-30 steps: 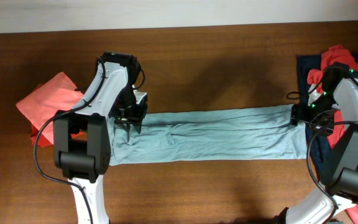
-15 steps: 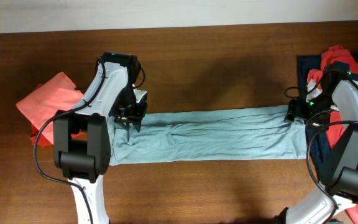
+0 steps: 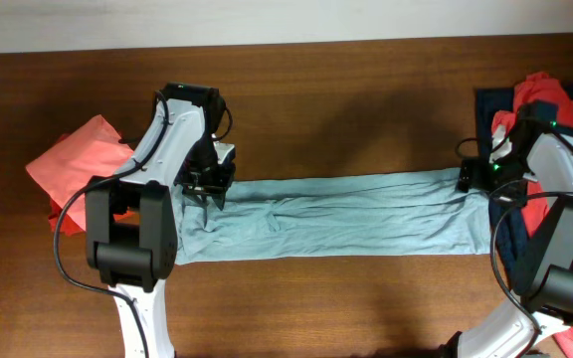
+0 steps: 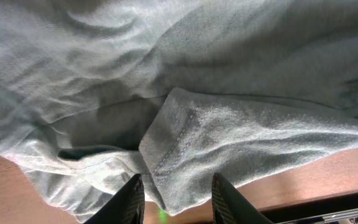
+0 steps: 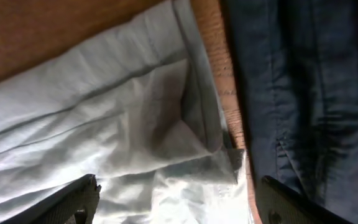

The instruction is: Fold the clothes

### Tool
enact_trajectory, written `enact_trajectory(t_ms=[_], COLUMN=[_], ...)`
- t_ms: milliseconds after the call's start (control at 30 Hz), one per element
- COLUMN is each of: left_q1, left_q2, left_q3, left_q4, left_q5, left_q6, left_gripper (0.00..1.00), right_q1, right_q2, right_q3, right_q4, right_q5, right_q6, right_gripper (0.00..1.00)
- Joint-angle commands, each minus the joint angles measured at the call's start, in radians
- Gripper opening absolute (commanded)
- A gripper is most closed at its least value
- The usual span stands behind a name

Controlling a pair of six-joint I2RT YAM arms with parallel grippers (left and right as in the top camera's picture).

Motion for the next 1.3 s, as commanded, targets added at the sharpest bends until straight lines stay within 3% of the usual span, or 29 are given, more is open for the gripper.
enact_trajectory(t_ms=[0, 400, 500, 567, 633, 700, 733, 767, 967, 1267], left_q1=[0.002, 0.002, 0.002, 0.002, 0.002, 0.002, 0.002, 0.002, 0.005, 0.061], left_q2=[-0.006, -0.006, -0.006, -0.006, -0.006, -0.006, -0.006, -0.006, -0.060, -0.237], left_q3=[-0.005, -0.005, -0.005, -0.005, -0.005, -0.005, -0.005, -0.005, -0.005, -0.004], left_q4=[0.005, 0.006, 0.006, 0.006, 0.006, 0.006, 0.005, 0.005, 0.013, 0.054], left_q5=[-0.010, -0.010, -0.010, -0.010, -0.010, -0.010, -0.010, -0.010, -0.011, -0.011], left_q6=[0.001, 0.001, 0.001, 0.001, 0.001, 0.001, 0.001, 0.001, 0.001, 0.000], left_gripper=[0.36, 0.36, 0.35, 0.36, 0.36, 0.36, 0.36, 0.36, 0.33, 0.35], right_q1=[-0.009, -0.008, -0.008, -0.008, -0.008, -0.008, -0.008, -0.008, -0.008, 0.014], right_q2=[0.005, 0.006, 0.006, 0.006, 0.006, 0.006, 0.006, 0.006, 0.000, -0.040], right_q3=[-0.053, -0.179, -0.188, -0.188, -0.188, -0.188, -0.188, -0.188, -0.131, 0.129], right_q4=[0.034, 0.175, 0.187, 0.187, 0.186, 0.186, 0.185, 0.184, 0.116, -0.175], right_q5=[0.005, 0.005, 0.005, 0.005, 0.004, 0.001, 0.001, 0.001, 0.002, 0.013], right_q6=[0.012, 0.043, 0.056, 0.056, 0.056, 0.056, 0.056, 0.057, 0.076, 0.076], right_gripper=[0.87, 0.86, 0.79, 0.67, 0.43, 0.27, 0.11, 0.04, 0.04, 0.04])
